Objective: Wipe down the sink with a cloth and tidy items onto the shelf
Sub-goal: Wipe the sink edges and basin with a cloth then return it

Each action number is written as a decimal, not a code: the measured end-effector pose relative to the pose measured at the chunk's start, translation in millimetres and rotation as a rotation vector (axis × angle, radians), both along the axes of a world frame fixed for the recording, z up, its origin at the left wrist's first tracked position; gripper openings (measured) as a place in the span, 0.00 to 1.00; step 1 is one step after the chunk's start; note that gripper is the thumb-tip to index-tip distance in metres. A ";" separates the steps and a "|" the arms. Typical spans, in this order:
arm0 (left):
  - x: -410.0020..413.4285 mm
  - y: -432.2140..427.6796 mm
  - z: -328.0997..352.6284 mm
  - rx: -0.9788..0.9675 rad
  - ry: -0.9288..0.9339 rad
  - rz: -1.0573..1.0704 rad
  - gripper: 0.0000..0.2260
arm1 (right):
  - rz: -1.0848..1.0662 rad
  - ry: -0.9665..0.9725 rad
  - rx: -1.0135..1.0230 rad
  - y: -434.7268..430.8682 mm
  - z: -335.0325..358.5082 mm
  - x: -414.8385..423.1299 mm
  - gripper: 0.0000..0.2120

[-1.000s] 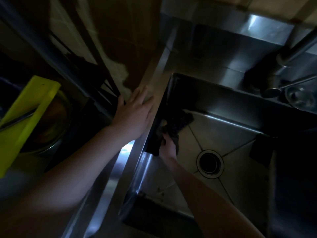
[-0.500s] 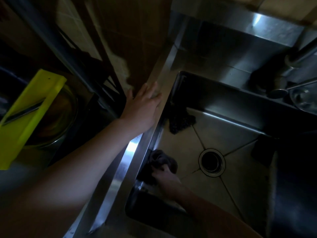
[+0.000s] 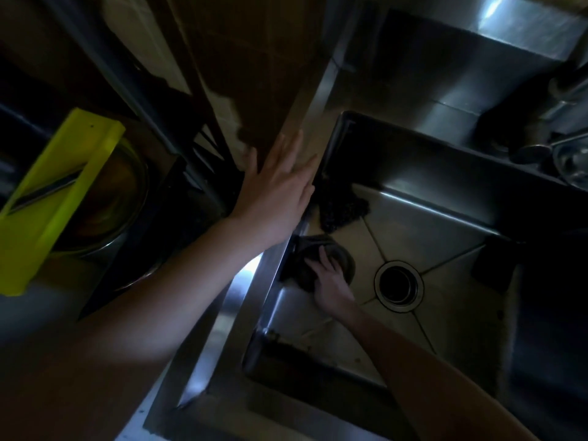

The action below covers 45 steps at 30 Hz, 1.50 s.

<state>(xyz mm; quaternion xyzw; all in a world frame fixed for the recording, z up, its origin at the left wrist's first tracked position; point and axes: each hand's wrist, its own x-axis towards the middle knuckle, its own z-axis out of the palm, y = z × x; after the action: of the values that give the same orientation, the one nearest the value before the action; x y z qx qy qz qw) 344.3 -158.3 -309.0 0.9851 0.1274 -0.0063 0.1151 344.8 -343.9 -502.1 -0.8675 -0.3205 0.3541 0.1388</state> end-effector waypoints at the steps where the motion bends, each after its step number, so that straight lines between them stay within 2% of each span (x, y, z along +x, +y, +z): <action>1: -5.9 -3.7 1.4 0.003 -0.003 -0.007 0.21 | 0.007 0.017 -0.022 6.3 1.9 2.7 0.29; 4: -26.2 -12.1 2.4 0.001 0.020 -0.012 0.21 | 0.260 -0.021 -0.120 17.1 6.6 -4.6 0.29; 8: -50.1 -12.3 -1.5 0.018 0.062 0.012 0.21 | 0.518 -0.013 -0.078 6.6 13.2 -37.1 0.28; 12: -67.4 -13.4 -5.1 0.037 0.100 0.063 0.21 | 0.758 0.083 0.047 -9.3 18.2 -69.4 0.21; 15: -77.9 -21.4 -5.3 0.066 0.095 0.067 0.21 | 0.716 0.189 0.128 -19.7 18.9 -69.1 0.21; 18: -88.7 -31.7 -6.5 0.076 0.088 0.074 0.21 | 0.663 0.260 0.114 -42.0 22.8 -60.9 0.23; 25: -109.6 -60.6 3.4 0.087 0.105 0.150 0.25 | 0.653 0.314 -0.211 -143.3 15.6 -31.7 0.26; 30: -121.8 -80.0 10.1 0.028 0.079 0.253 0.25 | 0.697 0.274 -0.312 -190.2 8.7 -17.3 0.26; 34: -127.9 -88.2 6.8 0.033 0.094 0.242 0.22 | 0.883 0.204 -0.292 -173.9 7.4 -12.4 0.28; 40: -131.1 -87.1 6.8 0.076 0.121 0.218 0.22 | 0.803 0.133 -0.111 -95.4 12.7 -31.4 0.25; 42: -131.3 -87.4 6.7 0.085 0.130 0.217 0.22 | 0.787 0.152 -0.116 -77.9 10.8 -40.3 0.23; 45: -131.4 -90.0 4.9 0.088 0.137 0.234 0.21 | 0.892 0.140 -0.148 -78.0 4.4 -42.1 0.23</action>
<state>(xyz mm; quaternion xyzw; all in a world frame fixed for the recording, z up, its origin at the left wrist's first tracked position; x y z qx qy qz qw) 212.8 -248.3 -304.0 0.9649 0.2493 -0.0542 0.0626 302.7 -421.9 -497.7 -0.6261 -0.6266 0.4591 -0.0682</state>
